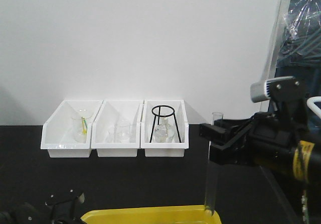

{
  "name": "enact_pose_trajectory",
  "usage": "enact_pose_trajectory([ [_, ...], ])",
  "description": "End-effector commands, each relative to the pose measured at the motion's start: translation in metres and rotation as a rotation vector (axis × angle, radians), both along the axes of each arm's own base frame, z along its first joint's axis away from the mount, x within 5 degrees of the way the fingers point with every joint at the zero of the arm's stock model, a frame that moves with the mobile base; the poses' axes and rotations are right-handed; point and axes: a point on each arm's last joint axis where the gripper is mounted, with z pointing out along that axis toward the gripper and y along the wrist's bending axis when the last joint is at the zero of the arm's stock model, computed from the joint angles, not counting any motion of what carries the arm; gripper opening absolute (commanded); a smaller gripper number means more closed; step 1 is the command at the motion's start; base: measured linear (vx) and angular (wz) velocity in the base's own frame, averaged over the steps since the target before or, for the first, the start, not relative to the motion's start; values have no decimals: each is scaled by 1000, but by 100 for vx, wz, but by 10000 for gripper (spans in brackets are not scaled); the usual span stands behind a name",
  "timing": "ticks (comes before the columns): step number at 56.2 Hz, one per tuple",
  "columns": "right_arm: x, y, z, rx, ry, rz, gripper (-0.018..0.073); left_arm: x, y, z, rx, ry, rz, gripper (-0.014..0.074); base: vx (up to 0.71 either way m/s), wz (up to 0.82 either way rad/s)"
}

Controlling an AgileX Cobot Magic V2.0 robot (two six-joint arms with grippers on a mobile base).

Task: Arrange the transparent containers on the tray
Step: 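Lower the right gripper's test tube into the yellow tray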

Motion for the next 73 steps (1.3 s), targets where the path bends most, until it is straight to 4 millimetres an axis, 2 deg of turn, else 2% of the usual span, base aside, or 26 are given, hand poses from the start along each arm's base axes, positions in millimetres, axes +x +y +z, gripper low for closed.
enact_pose_trajectory([
  [1,9,2,-8,25,83,-16,-13,3,0,37,-38,-137,30,435,0,0],
  [12,28,13,-54,13,260,16,-13,-5,6,76,-71,-272,53,435,0,0],
  [23,46,18,-95,4,399,-23,-13,-16,14,114,-101,-420,92,435,0,0],
  [31,52,21,-117,-3,475,-22,-13,-23,19,132,-115,-493,112,435,0,0],
  [40,56,21,-134,-21,518,-33,-13,-26,21,139,-123,-520,119,435,0,0],
  [57,64,22,-171,-61,605,-62,-13,-27,21,140,-126,-519,121,435,0,0],
  [73,67,19,-174,-80,594,-105,21,-27,21,140,-126,-519,121,435,0,0],
])
